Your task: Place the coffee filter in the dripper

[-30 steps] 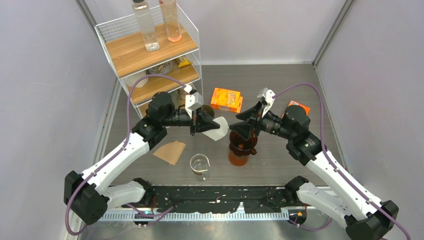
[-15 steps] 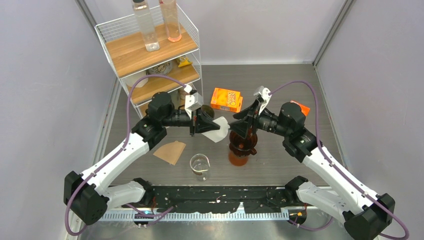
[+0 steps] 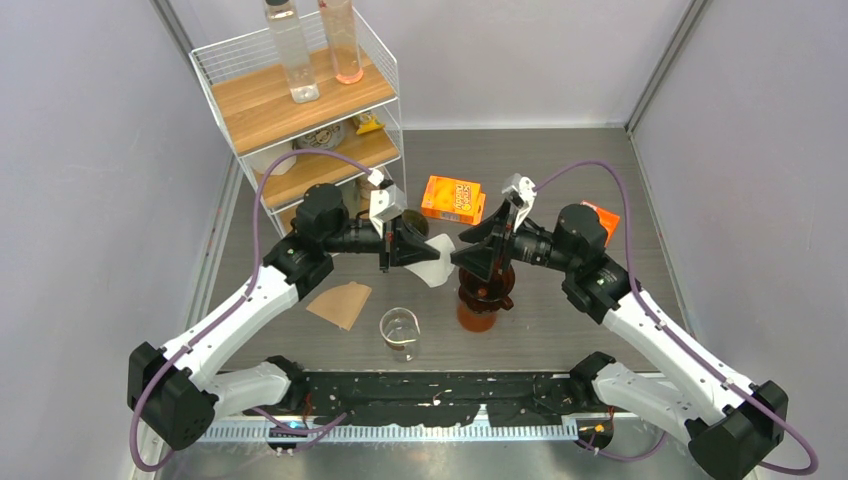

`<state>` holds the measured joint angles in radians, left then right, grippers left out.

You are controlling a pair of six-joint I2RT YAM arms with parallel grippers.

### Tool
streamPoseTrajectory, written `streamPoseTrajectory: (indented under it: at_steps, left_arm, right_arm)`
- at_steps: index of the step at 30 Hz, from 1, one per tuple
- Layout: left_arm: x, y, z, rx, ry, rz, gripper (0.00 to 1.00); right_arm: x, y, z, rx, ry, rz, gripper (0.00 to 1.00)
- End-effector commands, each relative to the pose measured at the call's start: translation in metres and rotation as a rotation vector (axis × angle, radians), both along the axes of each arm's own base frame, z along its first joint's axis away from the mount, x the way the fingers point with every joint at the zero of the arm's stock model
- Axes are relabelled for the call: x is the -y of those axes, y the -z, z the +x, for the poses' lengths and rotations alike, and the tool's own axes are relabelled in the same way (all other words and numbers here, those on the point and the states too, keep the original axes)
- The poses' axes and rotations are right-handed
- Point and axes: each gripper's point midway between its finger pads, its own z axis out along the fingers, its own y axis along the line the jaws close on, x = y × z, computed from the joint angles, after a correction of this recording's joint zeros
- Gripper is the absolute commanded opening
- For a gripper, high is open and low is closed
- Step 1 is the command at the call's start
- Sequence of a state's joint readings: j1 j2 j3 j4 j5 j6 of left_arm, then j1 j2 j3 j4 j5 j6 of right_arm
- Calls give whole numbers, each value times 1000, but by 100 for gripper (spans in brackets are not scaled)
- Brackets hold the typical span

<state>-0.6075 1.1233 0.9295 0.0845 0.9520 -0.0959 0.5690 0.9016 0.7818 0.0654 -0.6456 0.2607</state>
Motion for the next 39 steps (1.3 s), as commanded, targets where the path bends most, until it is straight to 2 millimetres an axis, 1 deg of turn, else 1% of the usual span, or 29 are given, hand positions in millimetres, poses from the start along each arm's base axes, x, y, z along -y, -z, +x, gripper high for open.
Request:
streamPoseTrajectory:
  at_steps: [1,8,11,17,23,27,33,39]
  left_arm:
    - [-2,-23,-6,58,27,-43,0]
    - [-4,-25,-14,76,52,-59,0]
    - [-4,-26,-18,79,76,-66,0]
    - [-4,-31,-25,91,117,-82,0]
    - [-3,-36,-23,91,104,-95,0]
    - [-2,-42,-19,72,81,-116,0]
    - [-1,-47,-23,60,103,-139,0]
    - [-1,-46,-23,52,103,-137,0]
  right_arm:
    - [-7,-29,4,66,0,50,68]
    - [-7,-24,11,53,33,31,67]
    - [-6,-24,11,62,38,27,65]
    - [-12,-23,5,88,-33,13,63]
    - [-22,-23,-11,126,-143,19,63]
    - [-26,-19,-14,143,-173,7,63]
    - [-31,-16,-9,165,-147,-1,63]
    - [-34,-15,-6,148,-127,-7,62]
